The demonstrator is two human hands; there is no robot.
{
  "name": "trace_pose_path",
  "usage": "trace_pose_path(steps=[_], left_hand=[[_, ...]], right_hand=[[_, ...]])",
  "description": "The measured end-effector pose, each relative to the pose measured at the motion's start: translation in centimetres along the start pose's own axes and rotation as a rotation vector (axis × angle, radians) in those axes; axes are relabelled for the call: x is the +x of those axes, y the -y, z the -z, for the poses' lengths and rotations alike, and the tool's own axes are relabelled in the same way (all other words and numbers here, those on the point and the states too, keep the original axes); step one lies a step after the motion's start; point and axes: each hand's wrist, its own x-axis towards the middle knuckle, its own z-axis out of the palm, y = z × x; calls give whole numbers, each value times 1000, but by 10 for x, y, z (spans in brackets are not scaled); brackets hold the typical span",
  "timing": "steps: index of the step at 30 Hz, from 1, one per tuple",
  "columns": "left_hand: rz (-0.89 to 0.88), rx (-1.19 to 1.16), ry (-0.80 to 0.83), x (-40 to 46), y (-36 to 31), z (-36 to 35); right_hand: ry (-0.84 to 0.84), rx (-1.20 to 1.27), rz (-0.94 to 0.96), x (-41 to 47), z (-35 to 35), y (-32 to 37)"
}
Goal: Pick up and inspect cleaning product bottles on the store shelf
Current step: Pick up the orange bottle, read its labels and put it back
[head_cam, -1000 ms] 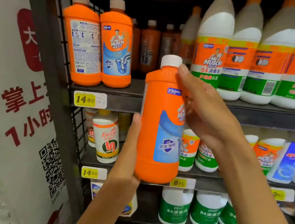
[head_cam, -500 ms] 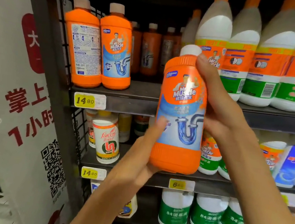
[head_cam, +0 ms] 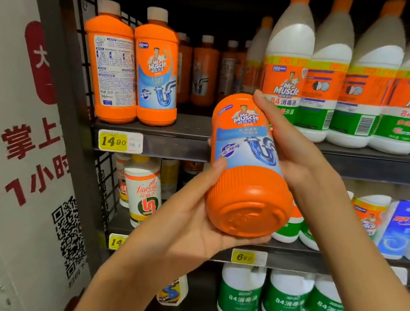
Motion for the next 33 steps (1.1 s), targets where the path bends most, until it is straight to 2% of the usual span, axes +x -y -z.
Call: trace_pose_path(steps=[1, 2, 3, 6, 12, 17, 21, 25, 29, 33], left_hand=[[0, -113, -3, -7, 3, -1], [-35, -121, 83, -8, 8, 2], [-85, -105, 81, -9, 17, 9], [-173, 89, -57, -2, 30, 19], [-327, 404, -107, 9, 30, 31], [-464, 511, -129, 22, 31, 42], [-544, 612, -164, 36, 36, 46], [-653, 691, -231, 50, 38, 47], [-688, 768, -232, 57, 31, 53], [-741, 840, -290, 63, 18, 51]], right_hand=[[-30, -6, 34, 0, -2, 1], [-51, -24, 64, 0, -3, 2], [-45, -35, 115, -1, -3, 2], [23, -76, 253, -5, -9, 2], [56, -410, 438, -15, -10, 2], [23, -341, 630, -13, -6, -5], [-32, -448, 790, -9, -3, -11], [2, -518, 797, -11, 7, -12], [62, -560, 806, -13, 14, -7], [15, -484, 836, -1, 8, 5]])
